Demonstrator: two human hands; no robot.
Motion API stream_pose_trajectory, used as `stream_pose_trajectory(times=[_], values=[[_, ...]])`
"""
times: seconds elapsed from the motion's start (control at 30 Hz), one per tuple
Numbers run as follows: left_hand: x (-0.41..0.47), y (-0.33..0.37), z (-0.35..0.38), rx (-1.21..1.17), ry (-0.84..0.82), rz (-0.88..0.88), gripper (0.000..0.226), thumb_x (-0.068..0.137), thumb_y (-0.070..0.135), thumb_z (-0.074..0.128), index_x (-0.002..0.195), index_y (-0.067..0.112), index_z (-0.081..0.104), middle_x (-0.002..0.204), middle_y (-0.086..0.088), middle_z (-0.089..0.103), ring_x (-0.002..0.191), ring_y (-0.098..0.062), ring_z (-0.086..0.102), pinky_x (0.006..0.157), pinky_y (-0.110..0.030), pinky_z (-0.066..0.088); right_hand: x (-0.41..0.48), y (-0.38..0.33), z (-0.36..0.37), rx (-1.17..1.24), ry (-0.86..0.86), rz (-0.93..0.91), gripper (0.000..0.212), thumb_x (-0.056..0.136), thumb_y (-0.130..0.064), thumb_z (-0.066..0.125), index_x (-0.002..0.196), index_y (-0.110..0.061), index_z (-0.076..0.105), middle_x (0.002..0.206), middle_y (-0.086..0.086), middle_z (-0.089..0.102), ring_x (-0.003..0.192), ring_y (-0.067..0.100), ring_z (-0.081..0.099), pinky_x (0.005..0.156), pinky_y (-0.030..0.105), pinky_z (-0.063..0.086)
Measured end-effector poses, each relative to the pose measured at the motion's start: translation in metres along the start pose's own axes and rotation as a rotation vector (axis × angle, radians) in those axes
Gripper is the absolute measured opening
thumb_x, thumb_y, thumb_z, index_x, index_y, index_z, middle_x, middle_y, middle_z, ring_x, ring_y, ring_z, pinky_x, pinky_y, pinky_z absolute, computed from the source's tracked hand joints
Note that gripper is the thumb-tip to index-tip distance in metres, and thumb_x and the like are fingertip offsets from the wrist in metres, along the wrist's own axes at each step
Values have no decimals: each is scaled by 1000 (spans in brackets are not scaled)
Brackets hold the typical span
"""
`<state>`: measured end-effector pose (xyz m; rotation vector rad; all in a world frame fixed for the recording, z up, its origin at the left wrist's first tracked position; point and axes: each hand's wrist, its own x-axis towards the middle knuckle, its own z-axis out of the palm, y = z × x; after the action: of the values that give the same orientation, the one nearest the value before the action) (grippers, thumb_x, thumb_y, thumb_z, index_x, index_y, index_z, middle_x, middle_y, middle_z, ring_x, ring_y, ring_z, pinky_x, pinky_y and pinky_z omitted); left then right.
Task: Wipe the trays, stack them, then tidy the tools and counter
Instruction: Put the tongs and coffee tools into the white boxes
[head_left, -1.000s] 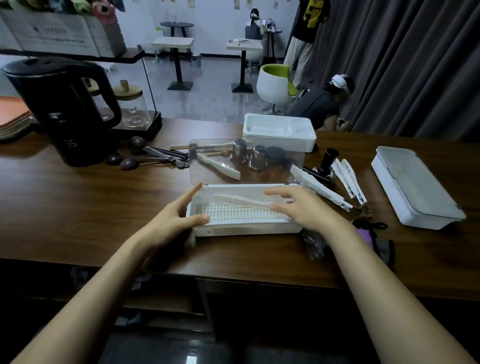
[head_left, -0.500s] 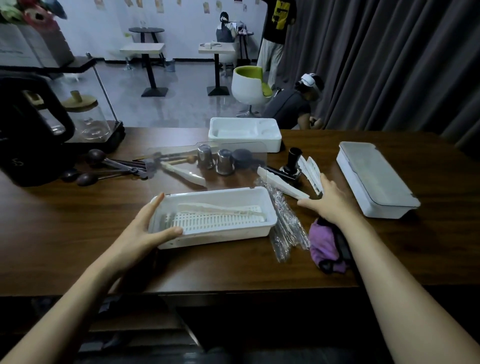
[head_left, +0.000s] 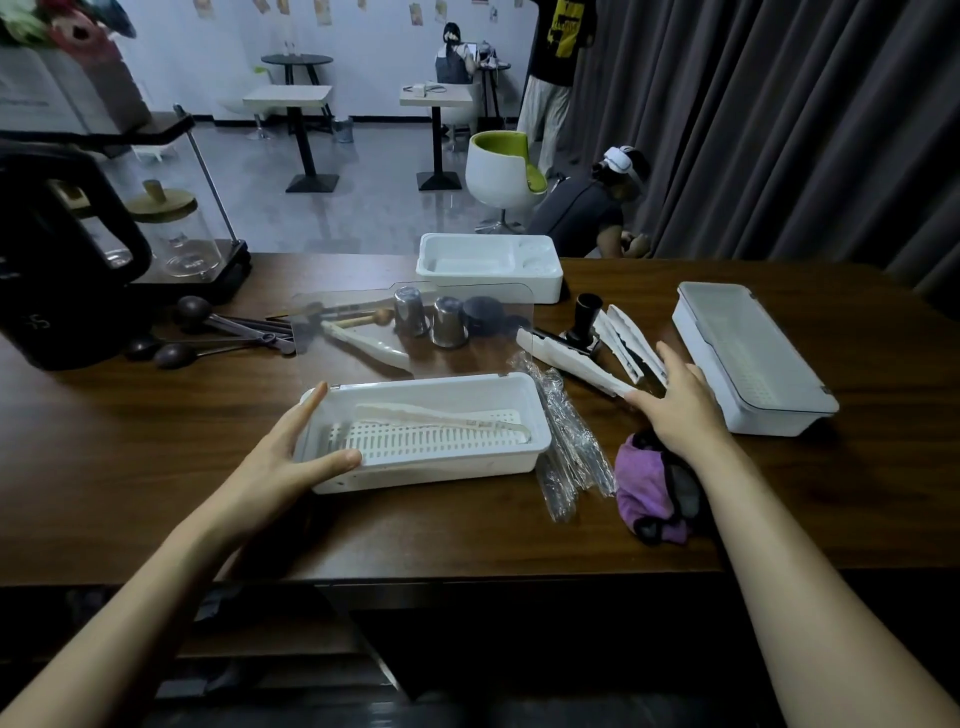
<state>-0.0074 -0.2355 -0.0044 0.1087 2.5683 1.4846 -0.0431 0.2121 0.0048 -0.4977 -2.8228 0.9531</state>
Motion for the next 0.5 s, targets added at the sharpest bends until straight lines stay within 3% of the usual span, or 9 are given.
stream_pose_trajectory(times=[0.2, 0.33, 0.4, 0.5], values=[[1, 0, -1, 16, -2, 2, 118, 56, 81, 74, 156, 55, 18, 167, 19, 11, 152, -8, 14, 124, -43, 16, -27, 1, -16, 83, 57, -18, 72, 96, -30, 66, 157, -31, 28, 154, 6, 38, 138, 28, 42, 111, 47, 38], [2, -2, -2, 15, -9, 0, 117, 57, 80, 75, 156, 55, 18, 168, 17, 10, 152, -10, 14, 124, -43, 17, -48, 13, -18, 99, -2, -90, 59, 97, -24, 65, 151, -26, 42, 130, 0, 52, 115, 19, 53, 97, 35, 42], [2, -2, -2, 19, -14, 6, 112, 66, 73, 79, 157, 53, 18, 168, 16, 10, 153, -12, 14, 123, -43, 16, -56, 16, -12, 4, -72, -123, 57, 97, -23, 63, 150, -25, 43, 124, -3, 52, 112, 18, 52, 93, 33, 38], [1, 0, -1, 18, 6, 16, 101, 77, 55, 78, 159, 47, 20, 169, 11, 11, 154, -13, 14, 122, -40, 16, -62, 13, -5, -100, -162, -136, 50, 96, -25, 61, 145, -27, 52, 132, -7, 52, 121, 20, 53, 102, 38, 42]])
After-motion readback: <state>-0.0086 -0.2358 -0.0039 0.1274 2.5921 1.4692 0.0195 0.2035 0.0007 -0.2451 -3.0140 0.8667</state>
